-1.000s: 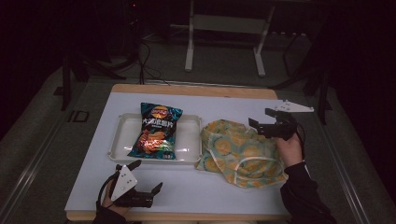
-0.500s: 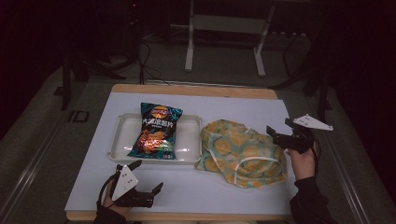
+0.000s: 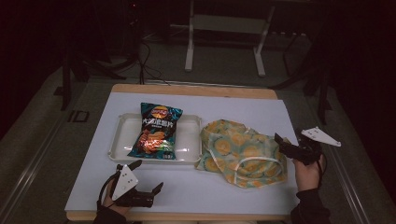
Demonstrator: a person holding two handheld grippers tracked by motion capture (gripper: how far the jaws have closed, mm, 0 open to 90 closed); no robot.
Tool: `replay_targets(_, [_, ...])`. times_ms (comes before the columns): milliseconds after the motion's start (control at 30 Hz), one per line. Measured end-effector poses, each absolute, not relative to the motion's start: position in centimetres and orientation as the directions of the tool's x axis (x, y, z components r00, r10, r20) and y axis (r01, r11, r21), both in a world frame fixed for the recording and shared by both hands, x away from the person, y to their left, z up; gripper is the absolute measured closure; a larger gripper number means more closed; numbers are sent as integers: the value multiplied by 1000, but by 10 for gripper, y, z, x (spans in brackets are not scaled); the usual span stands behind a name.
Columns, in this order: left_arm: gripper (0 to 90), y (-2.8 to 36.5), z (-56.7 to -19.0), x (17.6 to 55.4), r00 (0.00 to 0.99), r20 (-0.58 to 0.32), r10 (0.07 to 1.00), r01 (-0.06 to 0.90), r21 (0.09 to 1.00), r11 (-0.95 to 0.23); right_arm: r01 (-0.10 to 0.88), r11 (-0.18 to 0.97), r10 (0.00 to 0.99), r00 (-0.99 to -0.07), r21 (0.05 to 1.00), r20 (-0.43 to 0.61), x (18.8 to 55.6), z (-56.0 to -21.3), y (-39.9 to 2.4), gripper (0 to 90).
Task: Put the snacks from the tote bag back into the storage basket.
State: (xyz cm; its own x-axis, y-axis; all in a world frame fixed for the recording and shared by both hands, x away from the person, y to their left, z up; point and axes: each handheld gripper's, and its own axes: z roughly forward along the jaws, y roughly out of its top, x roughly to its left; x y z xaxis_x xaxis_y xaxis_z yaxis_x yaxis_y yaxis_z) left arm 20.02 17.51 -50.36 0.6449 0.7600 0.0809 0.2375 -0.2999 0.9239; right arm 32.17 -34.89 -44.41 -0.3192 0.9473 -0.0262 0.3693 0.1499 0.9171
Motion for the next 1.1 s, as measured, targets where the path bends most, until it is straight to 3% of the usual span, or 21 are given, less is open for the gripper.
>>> replay_targets(533, [2,176,-503,202,654,81,752,236,923,-304,331,179,965,-243,927,-100,300,-458,-347,139])
replay_targets(1100, [2,174,-503,203,661,77,746,236,923,-304,293,132,981,-176,947,-82,289,-476,-345,117])
